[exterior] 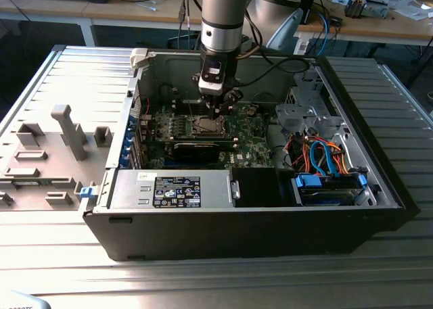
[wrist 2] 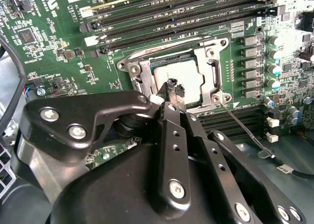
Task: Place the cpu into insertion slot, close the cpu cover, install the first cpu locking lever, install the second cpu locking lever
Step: 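Install the first cpu locking lever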
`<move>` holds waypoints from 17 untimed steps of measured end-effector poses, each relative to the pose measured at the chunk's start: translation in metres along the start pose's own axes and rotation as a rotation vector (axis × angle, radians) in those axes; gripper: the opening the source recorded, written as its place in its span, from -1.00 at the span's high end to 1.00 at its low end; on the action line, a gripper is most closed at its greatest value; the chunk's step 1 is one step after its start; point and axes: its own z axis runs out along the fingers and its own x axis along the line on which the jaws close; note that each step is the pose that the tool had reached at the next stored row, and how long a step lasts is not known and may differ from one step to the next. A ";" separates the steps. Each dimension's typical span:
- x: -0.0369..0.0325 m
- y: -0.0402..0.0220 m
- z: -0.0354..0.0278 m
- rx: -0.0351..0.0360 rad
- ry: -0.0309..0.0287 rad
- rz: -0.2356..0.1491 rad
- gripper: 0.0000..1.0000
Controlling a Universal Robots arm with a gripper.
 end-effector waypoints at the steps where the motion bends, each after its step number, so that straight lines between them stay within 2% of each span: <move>1: 0.0000 0.0000 0.0000 0.0000 -0.0001 -0.002 0.79; 17: 0.0000 0.0000 0.0000 -0.0008 -0.0012 -0.026 0.79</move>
